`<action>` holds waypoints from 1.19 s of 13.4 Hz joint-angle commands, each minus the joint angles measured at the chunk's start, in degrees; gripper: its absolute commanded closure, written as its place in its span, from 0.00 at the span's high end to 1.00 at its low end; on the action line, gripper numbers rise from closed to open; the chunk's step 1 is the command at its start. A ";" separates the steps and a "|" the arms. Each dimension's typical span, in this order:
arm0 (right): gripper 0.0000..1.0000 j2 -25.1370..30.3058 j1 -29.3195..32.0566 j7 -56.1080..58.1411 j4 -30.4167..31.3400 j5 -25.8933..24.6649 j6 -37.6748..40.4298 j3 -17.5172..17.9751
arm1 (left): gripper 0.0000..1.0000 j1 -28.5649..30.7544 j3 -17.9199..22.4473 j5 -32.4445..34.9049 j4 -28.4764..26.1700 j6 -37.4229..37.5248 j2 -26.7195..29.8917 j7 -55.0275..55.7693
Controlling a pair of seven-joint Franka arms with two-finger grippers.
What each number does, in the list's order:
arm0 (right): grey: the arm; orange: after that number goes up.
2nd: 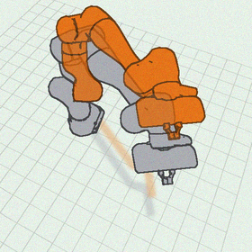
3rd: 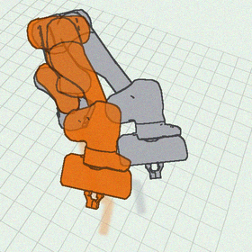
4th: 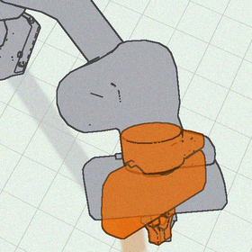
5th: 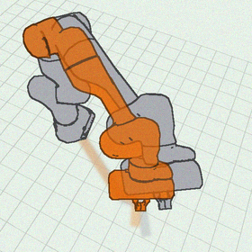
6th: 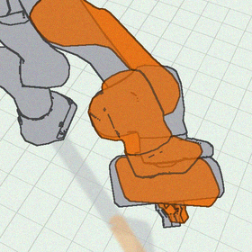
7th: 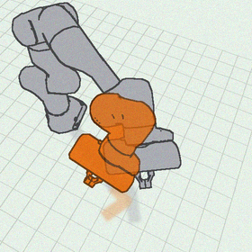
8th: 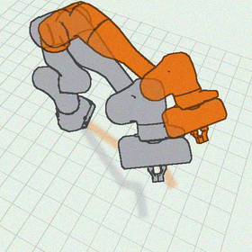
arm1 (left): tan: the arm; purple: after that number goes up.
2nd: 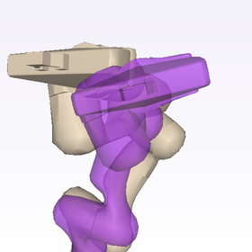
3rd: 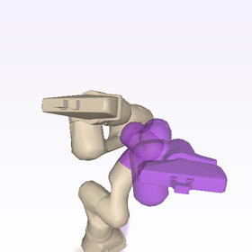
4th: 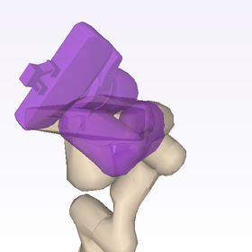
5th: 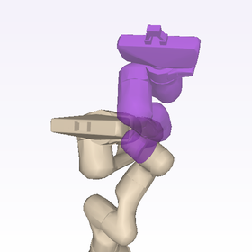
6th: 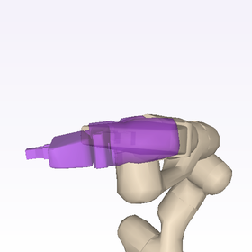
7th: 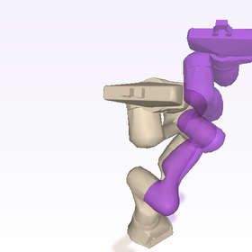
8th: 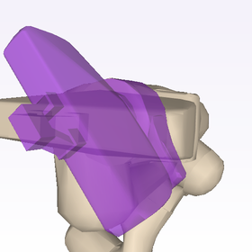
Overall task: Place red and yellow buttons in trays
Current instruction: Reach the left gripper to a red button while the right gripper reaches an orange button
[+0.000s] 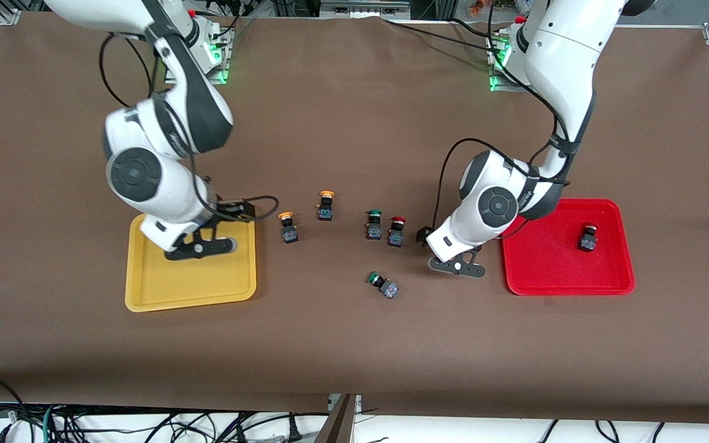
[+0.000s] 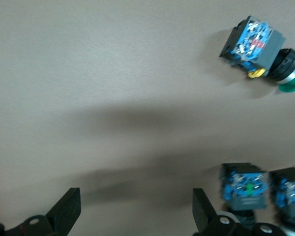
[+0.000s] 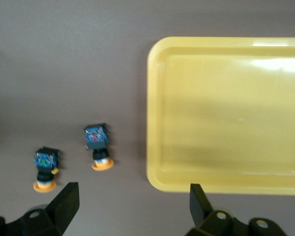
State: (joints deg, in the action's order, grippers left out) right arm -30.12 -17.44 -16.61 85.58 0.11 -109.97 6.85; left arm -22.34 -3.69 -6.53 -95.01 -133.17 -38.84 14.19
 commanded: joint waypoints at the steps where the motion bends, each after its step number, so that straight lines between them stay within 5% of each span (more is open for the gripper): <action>1: 0.99 -4.85 -2.85 -5.34 -1.56 0.86 -6.37 -0.17 | 1.00 -3.49 0.96 -1.29 5.43 0.63 -2.73 5.48; 16: 0.98 -10.31 -7.08 -11.25 6.52 0.77 -18.52 -0.34 | 1.00 -10.79 1.66 4.60 5.62 0.46 -5.90 16.04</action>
State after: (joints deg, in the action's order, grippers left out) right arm -41.08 -24.52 -27.22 89.95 0.22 -126.30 6.55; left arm -32.13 -2.88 -3.06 -91.10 -133.16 -43.45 28.85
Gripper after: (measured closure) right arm 0.013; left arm 0.000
